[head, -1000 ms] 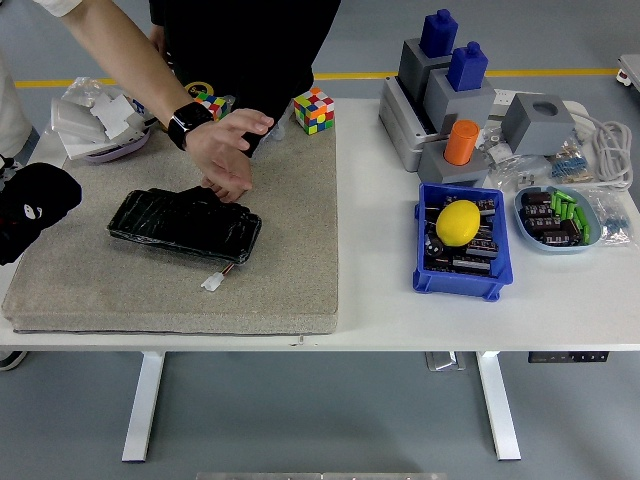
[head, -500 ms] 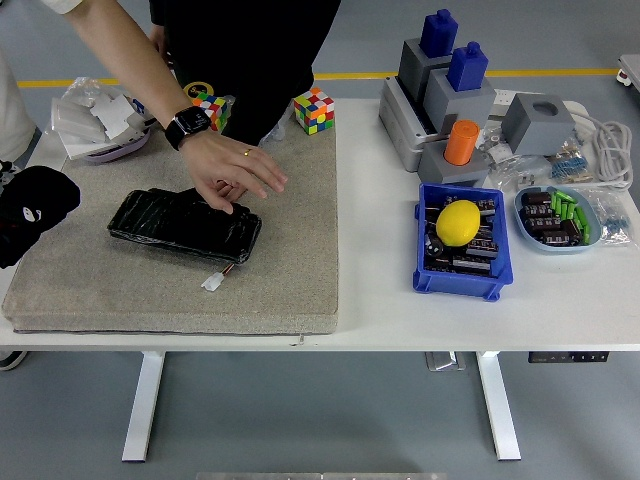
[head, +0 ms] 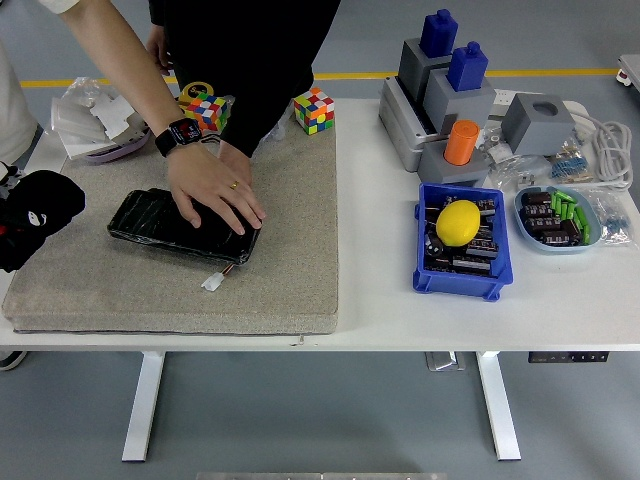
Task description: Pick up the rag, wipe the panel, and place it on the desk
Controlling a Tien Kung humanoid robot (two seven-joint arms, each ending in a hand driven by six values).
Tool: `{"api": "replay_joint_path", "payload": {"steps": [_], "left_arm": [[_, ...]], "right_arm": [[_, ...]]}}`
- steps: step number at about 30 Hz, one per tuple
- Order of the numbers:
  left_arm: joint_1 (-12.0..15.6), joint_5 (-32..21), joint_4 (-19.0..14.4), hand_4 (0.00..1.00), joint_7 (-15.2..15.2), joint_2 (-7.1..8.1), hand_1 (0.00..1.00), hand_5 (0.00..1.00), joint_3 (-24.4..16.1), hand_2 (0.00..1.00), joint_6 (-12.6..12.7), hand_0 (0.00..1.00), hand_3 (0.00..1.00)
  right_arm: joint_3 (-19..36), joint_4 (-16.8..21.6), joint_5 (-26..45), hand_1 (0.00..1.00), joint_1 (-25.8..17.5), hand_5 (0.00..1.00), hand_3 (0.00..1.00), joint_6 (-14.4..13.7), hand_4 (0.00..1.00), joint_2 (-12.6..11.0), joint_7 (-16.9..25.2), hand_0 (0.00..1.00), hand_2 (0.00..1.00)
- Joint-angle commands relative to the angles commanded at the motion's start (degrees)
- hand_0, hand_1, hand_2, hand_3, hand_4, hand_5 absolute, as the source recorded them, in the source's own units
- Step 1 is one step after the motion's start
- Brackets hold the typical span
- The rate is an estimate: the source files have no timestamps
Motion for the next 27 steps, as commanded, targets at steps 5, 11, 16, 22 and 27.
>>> {"api": "replay_joint_path", "payload": {"steps": [5, 11, 16, 22, 27], "left_arm": [[0.22, -0.18, 0.12, 0.657, -0.48, 0.33, 0.257, 0.095, 1.98, 0.407, 0.21, 0.264, 0.605], [1.30, -0.19, 0.57, 0.657, -1.25, -0.63, 0.258, 0.095, 1.90, 0.407, 0.94, 0.264, 0.606], [1.49, -0.56, 1.14, 0.657, -1.78, -0.92, 0.258, 0.095, 1.72, 0.407, 1.51, 0.266, 0.606], [1.81, -1.14, 2.16, 0.657, -2.42, -1.78, 0.258, 0.095, 2.10, 0.406, 2.06, 0.266, 0.605], [1.85, -1.48, 2.94, 0.656, -2.76, -2.54, 0.257, 0.096, 2.19, 0.407, 2.39, 0.266, 0.605]], "right_arm": [[-0.26, 0.06, -0.07, 0.679, -0.01, 0.512, 0.594, -0.07, 0.998, -0.05, 0.03, 0.728, 0.684], [-0.48, 0.07, -0.04, 0.679, -0.14, 0.511, 0.595, -0.11, 0.998, 0.07, 0.01, 0.727, 0.684], [-0.56, 0.10, -0.08, 0.680, -0.24, 0.511, 0.595, -0.17, 0.998, 0.02, -0.07, 0.728, 0.684], [-0.59, 0.15, -0.12, 0.680, -0.45, 0.510, 0.596, -0.15, 0.998, 0.33, -0.08, 0.728, 0.684], [-0.60, 0.19, -0.11, 0.680, -0.40, 0.511, 0.597, -0.21, 0.998, 0.38, -0.06, 0.728, 0.684]]}}
